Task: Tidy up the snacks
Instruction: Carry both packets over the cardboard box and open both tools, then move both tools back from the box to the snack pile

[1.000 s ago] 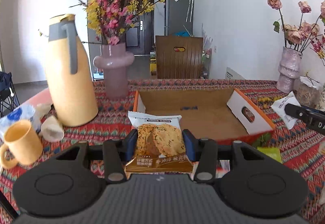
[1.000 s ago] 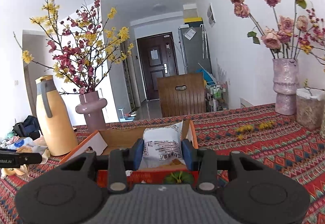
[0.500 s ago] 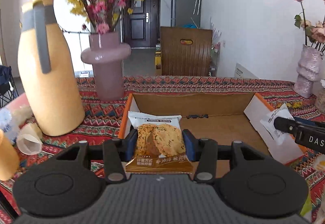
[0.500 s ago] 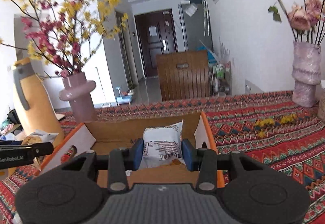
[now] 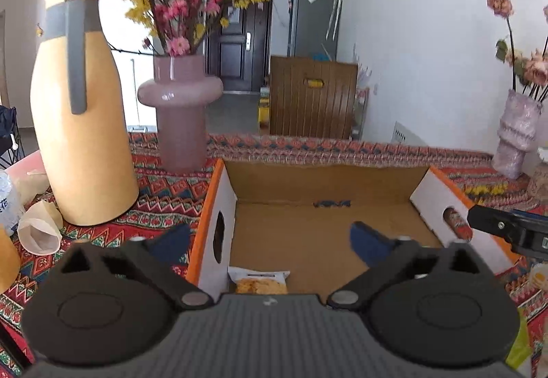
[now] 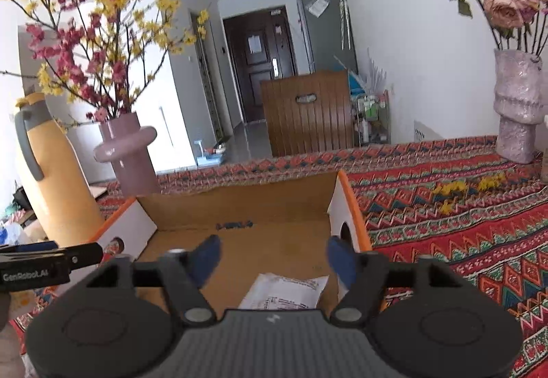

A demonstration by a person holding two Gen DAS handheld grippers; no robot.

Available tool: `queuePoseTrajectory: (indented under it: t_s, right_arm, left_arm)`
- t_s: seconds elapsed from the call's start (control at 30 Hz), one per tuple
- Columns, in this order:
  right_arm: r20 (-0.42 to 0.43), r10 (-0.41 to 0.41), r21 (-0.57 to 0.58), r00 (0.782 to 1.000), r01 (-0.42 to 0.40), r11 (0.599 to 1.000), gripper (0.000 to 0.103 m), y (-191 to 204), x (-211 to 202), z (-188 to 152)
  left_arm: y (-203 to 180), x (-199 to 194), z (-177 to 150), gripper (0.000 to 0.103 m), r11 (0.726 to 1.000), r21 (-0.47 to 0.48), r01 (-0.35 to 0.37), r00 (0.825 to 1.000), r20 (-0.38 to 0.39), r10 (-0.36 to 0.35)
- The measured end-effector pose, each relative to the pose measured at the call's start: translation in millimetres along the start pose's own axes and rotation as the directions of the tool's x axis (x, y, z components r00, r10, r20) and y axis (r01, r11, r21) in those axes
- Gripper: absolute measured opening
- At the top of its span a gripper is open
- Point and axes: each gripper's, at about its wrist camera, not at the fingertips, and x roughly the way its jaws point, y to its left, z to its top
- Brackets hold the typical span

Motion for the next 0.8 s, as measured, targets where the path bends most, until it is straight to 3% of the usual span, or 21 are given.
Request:
queuePoseTrajectory:
  t_s: [0.07,0.1,0.4,0.8]
  right_arm:
    - [0.033,-0.005,0.006,0.999,0.004,1.000,0.101,-0.7,-6.8,0.2]
    - [0.047,-0.010,0.007,0.999,0.010,1.000,0.103,0.7,-7.9,1.1]
    - [0.086,-0.032,-0.010,0.996,0.033,0.999,0.103,5.6,-17.0,6.7]
    - [0.120,-0.043,-0.054,0.992,0.050,0.997,0.103,24.5,-69.8,-1.8]
  left_arm:
    - [-0.8,-4.3,0.8,0.103,1.000,-0.003,0.000,1.000,0.013,0.000]
    - [-2.2,-6.2,1.3,0.103,1.000,-0.003,0.002,1.000,0.017,-0.002]
    - [-8.6,-34.1,10.9,0.103,1.000,-0.015,0.001,0.996,0.084,0.000]
    - [4.4,-85.5,-0.9,0.103,1.000,-0.018,0.021,0.996,0.085,-0.019]
